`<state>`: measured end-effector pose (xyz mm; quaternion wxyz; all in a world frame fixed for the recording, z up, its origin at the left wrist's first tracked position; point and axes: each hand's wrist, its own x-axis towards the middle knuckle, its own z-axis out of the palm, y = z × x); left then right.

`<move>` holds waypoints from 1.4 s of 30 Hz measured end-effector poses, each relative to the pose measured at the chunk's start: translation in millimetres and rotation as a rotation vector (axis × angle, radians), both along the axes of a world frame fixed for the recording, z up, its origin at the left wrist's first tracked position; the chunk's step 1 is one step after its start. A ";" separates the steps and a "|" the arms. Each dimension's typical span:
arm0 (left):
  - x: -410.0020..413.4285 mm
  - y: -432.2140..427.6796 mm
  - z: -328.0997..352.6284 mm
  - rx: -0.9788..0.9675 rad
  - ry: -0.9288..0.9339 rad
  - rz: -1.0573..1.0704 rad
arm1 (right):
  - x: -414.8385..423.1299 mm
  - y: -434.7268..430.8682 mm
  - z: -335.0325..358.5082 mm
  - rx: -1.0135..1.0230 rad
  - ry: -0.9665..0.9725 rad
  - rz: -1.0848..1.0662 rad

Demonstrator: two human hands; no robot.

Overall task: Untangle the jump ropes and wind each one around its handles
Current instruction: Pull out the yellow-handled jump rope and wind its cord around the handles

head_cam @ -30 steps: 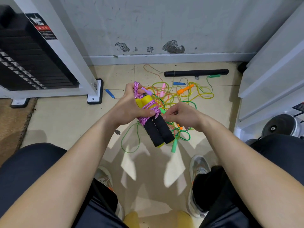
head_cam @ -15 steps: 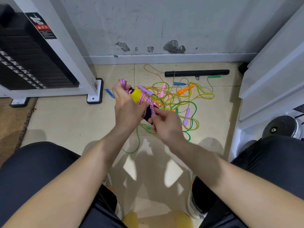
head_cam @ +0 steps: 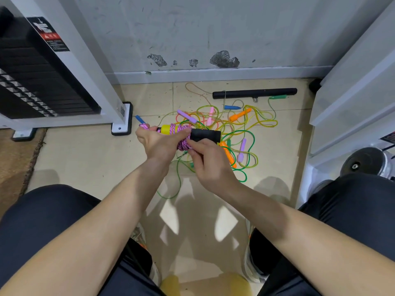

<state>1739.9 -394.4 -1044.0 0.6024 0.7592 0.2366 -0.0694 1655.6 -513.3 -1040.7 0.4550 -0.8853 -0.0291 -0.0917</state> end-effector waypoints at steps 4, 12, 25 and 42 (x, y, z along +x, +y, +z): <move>14.5 8.1 7.7 -0.124 -0.043 0.098 | -8.8 5.1 -0.7 0.297 0.049 -0.161; 22.8 24.3 11.2 -0.480 0.103 -0.025 | 11.2 -41.0 10.5 0.419 0.433 -0.058; 9.9 23.0 31.2 0.101 -0.254 -0.570 | 30.0 -89.7 29.4 0.292 0.639 -0.118; 18.4 27.4 23.1 -0.087 -0.177 -0.197 | 24.2 -70.5 38.2 1.085 0.630 -0.416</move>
